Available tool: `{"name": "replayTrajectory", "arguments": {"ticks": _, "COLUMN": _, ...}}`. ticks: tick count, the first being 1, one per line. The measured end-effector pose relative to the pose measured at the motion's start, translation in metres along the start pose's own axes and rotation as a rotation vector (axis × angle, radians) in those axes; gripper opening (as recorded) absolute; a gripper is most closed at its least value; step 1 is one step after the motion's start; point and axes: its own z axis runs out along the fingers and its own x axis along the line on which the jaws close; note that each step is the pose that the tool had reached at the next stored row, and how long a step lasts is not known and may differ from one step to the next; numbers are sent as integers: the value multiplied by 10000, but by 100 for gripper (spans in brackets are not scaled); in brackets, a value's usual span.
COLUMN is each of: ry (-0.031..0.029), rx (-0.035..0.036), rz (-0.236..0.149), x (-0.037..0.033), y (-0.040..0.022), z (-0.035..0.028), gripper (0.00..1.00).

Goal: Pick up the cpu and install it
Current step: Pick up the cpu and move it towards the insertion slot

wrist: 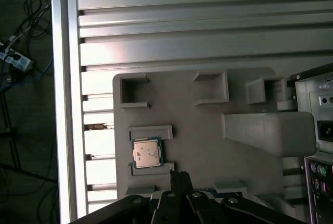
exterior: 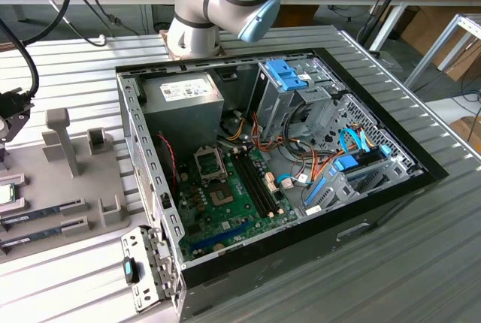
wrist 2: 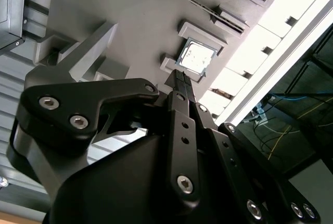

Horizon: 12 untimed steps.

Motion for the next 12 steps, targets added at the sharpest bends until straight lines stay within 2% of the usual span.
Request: {"name": "replayTrajectory", "arguments": {"ticks": 12, "ry": -1, "rx": 0, "rz": 0, "x": 0, "y": 0, "z": 5, "gripper": 11}}
